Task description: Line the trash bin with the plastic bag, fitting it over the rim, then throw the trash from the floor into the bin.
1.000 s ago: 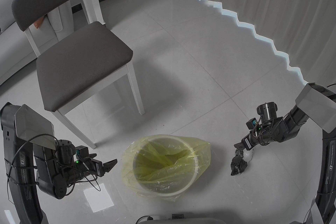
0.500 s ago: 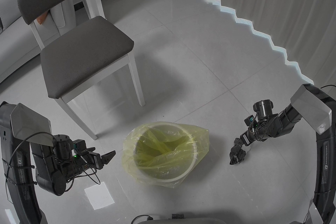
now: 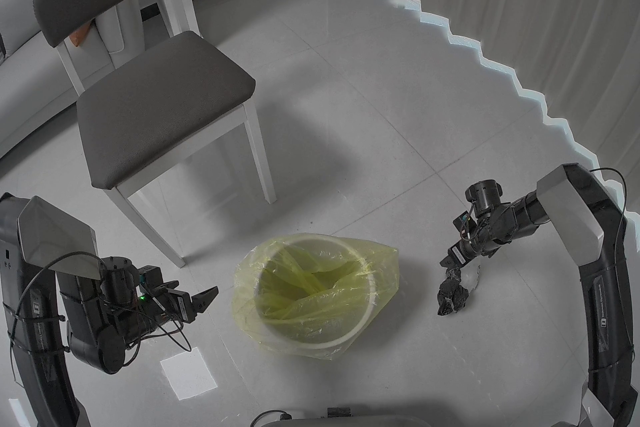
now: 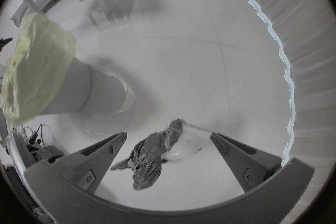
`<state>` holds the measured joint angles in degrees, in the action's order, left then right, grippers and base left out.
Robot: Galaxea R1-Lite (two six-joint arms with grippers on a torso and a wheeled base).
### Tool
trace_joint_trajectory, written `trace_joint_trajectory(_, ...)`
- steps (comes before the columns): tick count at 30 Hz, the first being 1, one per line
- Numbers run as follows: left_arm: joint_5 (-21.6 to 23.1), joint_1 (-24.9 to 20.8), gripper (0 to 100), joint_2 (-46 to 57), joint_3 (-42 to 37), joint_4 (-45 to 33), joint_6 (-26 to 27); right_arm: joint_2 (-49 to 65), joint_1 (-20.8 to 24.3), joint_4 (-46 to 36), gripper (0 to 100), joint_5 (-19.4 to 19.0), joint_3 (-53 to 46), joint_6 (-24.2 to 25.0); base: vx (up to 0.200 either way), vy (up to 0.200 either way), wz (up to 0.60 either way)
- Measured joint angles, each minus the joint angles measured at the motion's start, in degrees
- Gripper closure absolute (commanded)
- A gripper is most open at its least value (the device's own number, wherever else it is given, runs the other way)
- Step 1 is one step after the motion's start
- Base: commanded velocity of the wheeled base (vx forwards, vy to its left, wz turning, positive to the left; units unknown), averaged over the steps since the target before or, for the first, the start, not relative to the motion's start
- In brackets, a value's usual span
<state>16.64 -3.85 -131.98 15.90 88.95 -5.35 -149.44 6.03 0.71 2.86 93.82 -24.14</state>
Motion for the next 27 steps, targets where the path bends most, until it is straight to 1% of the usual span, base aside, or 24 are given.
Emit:
trace_joint_trajectory(7,-0.7,-0.2,0,-0.1,-0.8,0.0,-0.1,-7.2,0.0,-3.8,0,0.4,13.5,0.8,0.0,0.0,0.0)
trace_joint_trajectory(11,-1.0,-0.2,0,-0.3,-1.7,0.0,-0.1,-11.9,-0.3,-7.5,0,2.4,18.4,1.4,0.0,0.0,0.0)
trace_joint_trajectory(18,-1.4,-0.1,0,-0.5,-2.4,0.0,-0.2,-14.3,-1.3,-13.0,0,7.1,19.7,2.0,0.0,0.0,0.0)
trace_joint_trajectory(20,-1.4,-0.1,0,-0.7,-2.5,0.0,-0.3,-14.2,-1.5,-14.3,0,7.8,19.7,2.2,0.0,0.0,0.0)
trace_joint_trajectory(27,-1.5,-0.2,0,-1.1,-3.1,0.0,-0.3,-14.4,-2.1,-14.6,0,8.9,20.5,3.9,0.0,0.0,0.0)
